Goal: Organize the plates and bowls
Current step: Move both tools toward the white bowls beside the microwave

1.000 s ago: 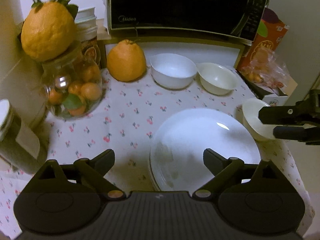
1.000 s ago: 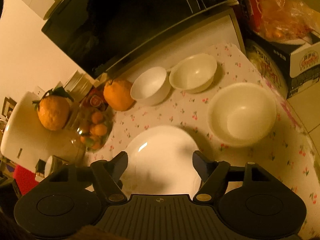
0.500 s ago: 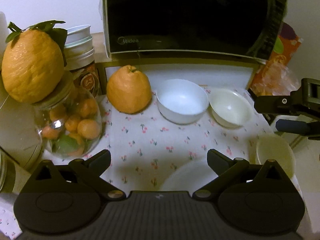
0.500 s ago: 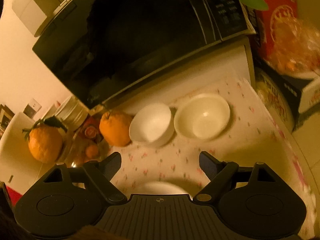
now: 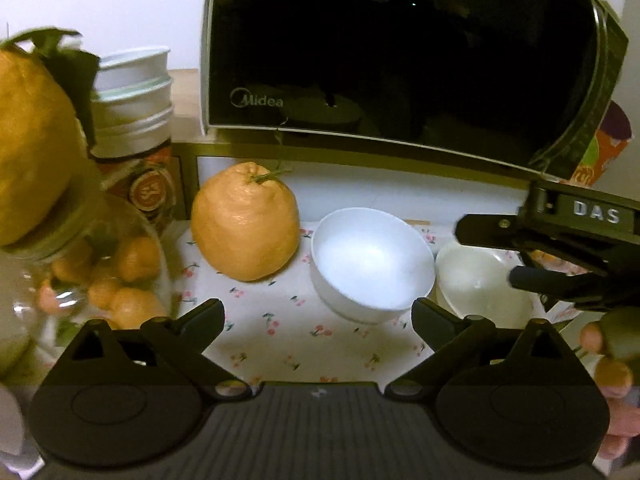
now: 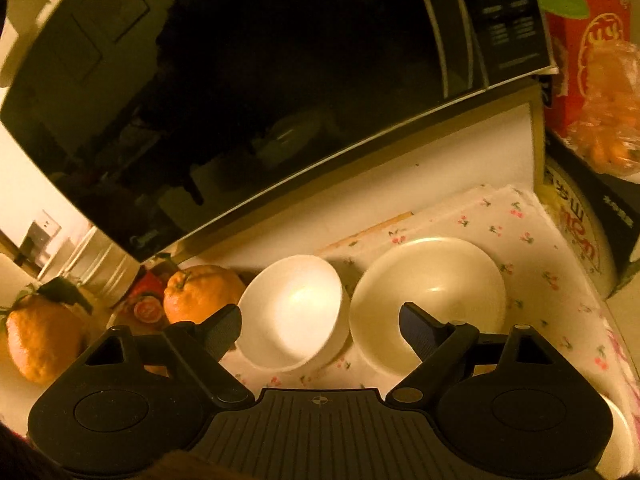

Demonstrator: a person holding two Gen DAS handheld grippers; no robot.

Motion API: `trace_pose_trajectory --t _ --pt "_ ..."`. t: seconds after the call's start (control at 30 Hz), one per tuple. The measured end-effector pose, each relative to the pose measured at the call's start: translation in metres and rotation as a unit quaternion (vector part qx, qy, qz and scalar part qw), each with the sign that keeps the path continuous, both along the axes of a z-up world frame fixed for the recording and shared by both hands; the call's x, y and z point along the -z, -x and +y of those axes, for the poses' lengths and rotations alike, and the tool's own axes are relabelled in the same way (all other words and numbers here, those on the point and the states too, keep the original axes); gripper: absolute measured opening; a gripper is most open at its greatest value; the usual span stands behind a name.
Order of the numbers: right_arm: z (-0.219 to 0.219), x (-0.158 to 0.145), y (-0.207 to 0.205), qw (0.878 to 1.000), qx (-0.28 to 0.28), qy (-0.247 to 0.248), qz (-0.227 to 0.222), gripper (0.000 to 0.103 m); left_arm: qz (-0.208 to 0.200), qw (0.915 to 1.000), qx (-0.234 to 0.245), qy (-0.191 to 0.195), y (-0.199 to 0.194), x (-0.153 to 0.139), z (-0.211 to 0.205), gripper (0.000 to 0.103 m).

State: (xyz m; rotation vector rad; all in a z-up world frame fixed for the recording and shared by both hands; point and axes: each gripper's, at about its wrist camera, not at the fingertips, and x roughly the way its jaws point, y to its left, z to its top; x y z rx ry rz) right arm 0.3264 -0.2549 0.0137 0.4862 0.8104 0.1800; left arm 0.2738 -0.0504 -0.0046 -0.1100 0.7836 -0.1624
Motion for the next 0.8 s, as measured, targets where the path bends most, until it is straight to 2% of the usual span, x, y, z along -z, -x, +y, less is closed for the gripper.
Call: trace_pose_trajectory --t 0.33,0.43,0.5,0.67,0.73,0.8 --pt "0.010 0.021 -0.029 0.999 -0.006 -0.035 -0.006 0.087 -0.004 0.9996 0.006 0.026 -0.021 0.018 -0.003 0.080" --pt "0.015 0.024 -0.034 1.000 -0.007 -0.024 -0.009 0.079 -0.004 0.9992 0.001 0.040 -0.025 0.022 -0.001 0.075" --pt "0.017 0.024 -0.035 1.000 -0.008 -0.015 -0.009 0.069 -0.002 0.9987 -0.001 0.052 -0.029 0.024 0.001 0.071" --pt "0.017 0.030 -0.038 1.000 0.005 -0.008 -0.008 0.060 -0.001 0.9973 -0.002 0.073 -0.033 0.029 0.004 0.063" --pt "0.016 0.031 -0.039 1.000 0.004 -0.011 -0.012 0.055 0.003 0.9965 0.000 0.083 -0.034 0.032 0.006 0.057" --pt "0.016 0.033 -0.040 1.000 0.008 -0.007 -0.013 0.045 0.009 0.9959 -0.003 0.090 -0.034 0.034 0.007 0.052"
